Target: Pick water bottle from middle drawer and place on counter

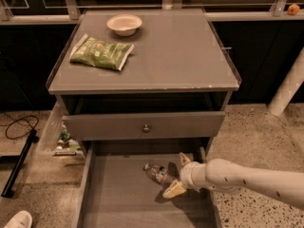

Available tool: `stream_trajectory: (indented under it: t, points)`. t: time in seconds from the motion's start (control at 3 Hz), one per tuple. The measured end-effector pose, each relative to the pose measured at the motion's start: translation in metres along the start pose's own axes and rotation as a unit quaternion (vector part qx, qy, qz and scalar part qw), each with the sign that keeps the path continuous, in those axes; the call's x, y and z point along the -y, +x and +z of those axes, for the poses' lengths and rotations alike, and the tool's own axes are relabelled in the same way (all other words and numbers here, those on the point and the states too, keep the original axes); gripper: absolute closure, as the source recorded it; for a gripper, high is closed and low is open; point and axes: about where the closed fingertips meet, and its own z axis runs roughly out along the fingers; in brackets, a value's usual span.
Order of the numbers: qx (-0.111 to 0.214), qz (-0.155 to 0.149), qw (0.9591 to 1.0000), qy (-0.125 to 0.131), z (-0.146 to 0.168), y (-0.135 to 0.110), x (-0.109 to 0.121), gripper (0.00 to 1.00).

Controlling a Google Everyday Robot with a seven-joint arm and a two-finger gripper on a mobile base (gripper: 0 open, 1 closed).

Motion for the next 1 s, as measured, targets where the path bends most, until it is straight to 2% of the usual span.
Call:
stream_trajectory:
  t: [0.33,0.67,1.0]
  points:
    - [0.006,0.008,0.9998,-0.019,0.019,0.004,-0.003,0.00]
    - [-0.001,0.024,0.9986,-0.048,0.045,0.018,-0.019,0.00]
    - [-0.001,0.024,0.9986,-0.048,0.045,0.018,-0.019,0.00]
